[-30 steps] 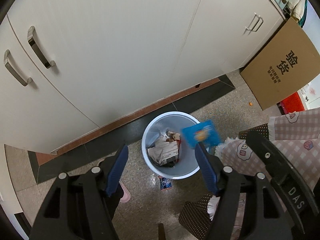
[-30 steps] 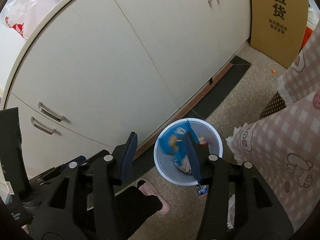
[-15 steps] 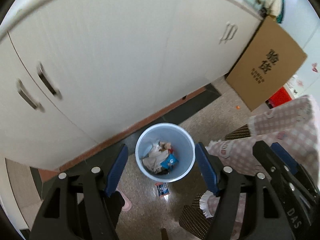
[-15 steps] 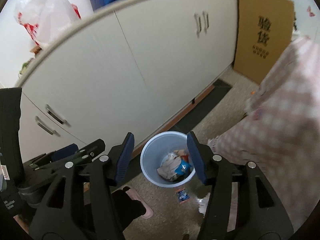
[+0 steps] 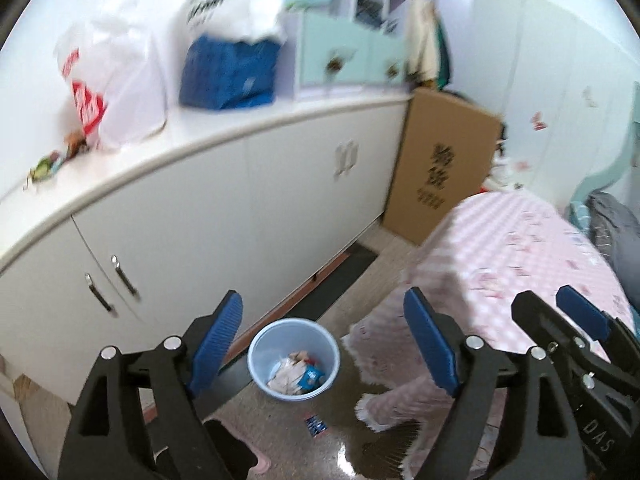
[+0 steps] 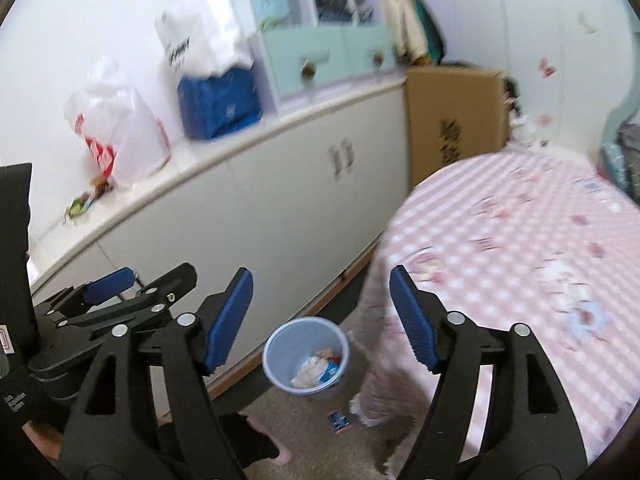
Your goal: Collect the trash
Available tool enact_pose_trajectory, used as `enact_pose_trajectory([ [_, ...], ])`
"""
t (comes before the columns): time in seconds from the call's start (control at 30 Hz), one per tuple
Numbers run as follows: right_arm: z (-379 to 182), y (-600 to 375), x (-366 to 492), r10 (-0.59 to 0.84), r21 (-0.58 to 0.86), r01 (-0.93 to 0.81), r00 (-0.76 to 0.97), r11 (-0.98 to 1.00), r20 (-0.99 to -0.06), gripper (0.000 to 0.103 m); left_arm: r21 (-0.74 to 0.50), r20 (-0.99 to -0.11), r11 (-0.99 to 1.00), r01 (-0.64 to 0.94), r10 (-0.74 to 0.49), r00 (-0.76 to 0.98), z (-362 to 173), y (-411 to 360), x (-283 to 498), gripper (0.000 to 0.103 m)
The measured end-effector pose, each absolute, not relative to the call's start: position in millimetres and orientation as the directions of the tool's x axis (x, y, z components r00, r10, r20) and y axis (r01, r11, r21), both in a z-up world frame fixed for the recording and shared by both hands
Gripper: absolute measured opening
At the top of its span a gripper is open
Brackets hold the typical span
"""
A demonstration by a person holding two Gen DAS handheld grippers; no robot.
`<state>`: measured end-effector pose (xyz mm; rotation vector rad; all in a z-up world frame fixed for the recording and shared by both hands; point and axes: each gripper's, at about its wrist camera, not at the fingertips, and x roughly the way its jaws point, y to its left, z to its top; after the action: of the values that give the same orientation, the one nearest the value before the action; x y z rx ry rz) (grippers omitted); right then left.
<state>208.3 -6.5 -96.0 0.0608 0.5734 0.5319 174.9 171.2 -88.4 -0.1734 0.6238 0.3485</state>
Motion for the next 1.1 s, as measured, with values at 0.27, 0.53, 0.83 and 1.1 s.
enact_pose_trajectory([
  [0.27,-56.1,-78.4,140.7,0.419,0.181,-0.378,0.820,0.908,-0.391,0.079,-0.044,-0.492,0.959,-0.280,0.224,0.841,-50.1,112.6,123.4,0.088],
  [0.53,-38.3,-123.9,88.5,0.365,0.173,-0.325,0.873,0.930,-0.323,0.081,-0.036,-0.408,0.977,-0.210,0.177,0.896,-25.1,70.5,77.4,0.090],
  [0.83,-21.7,-162.8,44.0,0.274,0.147,-0.244,0.929,0.959,-0.248,0.085,-0.012,-0.338,0.990,-0.140,0.128,0.932,-7.5,32.0,42.0,0.092],
  [1.1,-12.7,-184.1,18.5,0.210,0.121,-0.188,0.958,0.975,-0.197,0.087,-0.012,-0.294,0.995,-0.100,0.092,0.951,3.2,12.2,22.2,0.093],
])
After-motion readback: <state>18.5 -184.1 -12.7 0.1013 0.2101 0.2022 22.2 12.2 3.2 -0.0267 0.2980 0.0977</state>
